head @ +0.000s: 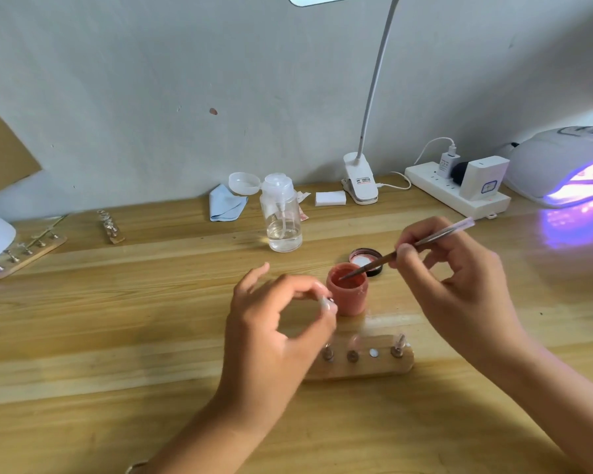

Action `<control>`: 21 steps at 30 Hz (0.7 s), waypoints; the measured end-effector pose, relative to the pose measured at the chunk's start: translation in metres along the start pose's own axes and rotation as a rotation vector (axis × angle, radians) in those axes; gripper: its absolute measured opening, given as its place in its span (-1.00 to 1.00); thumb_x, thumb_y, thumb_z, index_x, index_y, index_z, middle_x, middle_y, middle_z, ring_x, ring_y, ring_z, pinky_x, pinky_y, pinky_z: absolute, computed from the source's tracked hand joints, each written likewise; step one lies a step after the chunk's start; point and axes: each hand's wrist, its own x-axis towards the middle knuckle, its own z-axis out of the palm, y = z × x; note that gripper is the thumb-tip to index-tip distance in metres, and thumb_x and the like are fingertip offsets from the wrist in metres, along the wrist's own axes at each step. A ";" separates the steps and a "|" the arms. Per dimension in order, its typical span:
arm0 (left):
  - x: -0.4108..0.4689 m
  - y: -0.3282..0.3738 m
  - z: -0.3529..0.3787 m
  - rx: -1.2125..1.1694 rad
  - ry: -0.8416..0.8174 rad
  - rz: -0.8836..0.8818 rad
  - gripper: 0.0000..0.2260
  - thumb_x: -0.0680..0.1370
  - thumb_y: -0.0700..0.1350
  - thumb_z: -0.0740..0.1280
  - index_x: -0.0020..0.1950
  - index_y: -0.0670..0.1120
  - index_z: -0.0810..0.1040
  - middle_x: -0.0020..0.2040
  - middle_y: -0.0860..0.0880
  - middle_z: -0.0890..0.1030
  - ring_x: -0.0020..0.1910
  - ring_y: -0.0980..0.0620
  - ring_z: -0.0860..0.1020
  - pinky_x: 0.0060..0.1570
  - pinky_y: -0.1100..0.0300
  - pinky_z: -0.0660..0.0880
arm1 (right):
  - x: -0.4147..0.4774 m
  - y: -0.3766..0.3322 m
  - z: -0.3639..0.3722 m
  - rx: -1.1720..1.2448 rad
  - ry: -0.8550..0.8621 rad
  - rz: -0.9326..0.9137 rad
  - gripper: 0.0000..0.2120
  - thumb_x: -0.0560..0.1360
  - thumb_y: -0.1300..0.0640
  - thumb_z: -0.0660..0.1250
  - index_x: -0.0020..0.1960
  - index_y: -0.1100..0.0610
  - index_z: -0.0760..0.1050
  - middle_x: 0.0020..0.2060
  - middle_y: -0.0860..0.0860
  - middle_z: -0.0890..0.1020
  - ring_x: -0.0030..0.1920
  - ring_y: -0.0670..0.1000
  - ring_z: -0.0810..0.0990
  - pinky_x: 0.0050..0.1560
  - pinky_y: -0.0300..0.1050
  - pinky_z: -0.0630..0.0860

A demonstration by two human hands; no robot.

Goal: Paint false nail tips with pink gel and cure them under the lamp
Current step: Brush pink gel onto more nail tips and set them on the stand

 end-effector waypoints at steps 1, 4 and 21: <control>0.002 -0.002 -0.003 -0.081 -0.011 -0.093 -0.89 0.41 -0.18 0.54 -0.14 -0.03 0.65 -0.17 0.16 0.68 -0.14 0.12 0.65 0.14 0.17 0.51 | -0.001 0.000 0.001 -0.036 -0.016 -0.003 -0.90 0.52 0.08 0.35 -0.17 -0.05 0.50 -0.23 -0.21 0.64 -0.17 -0.15 0.55 -0.21 -0.41 0.36; 0.006 -0.012 -0.007 -0.251 0.000 -0.298 -0.85 0.40 -0.20 0.56 -0.14 0.04 0.71 -0.15 0.14 0.72 -0.10 0.15 0.67 -0.05 0.39 0.50 | -0.002 -0.001 0.002 -0.117 -0.051 -0.010 -0.93 0.48 0.04 0.32 -0.16 -0.12 0.48 -0.21 -0.24 0.61 -0.11 -0.25 0.53 -0.18 -0.42 0.36; 0.006 -0.026 -0.002 -0.390 -0.027 -0.477 -0.92 0.41 -0.07 0.49 -0.11 0.06 0.73 -0.09 0.08 0.72 -0.07 0.06 0.67 -0.08 0.32 0.55 | -0.003 0.004 0.005 -0.152 -0.119 -0.049 -0.92 0.54 0.05 0.31 -0.11 -0.12 0.46 -0.24 -0.25 0.59 -0.06 -0.17 0.52 -0.21 -0.31 0.39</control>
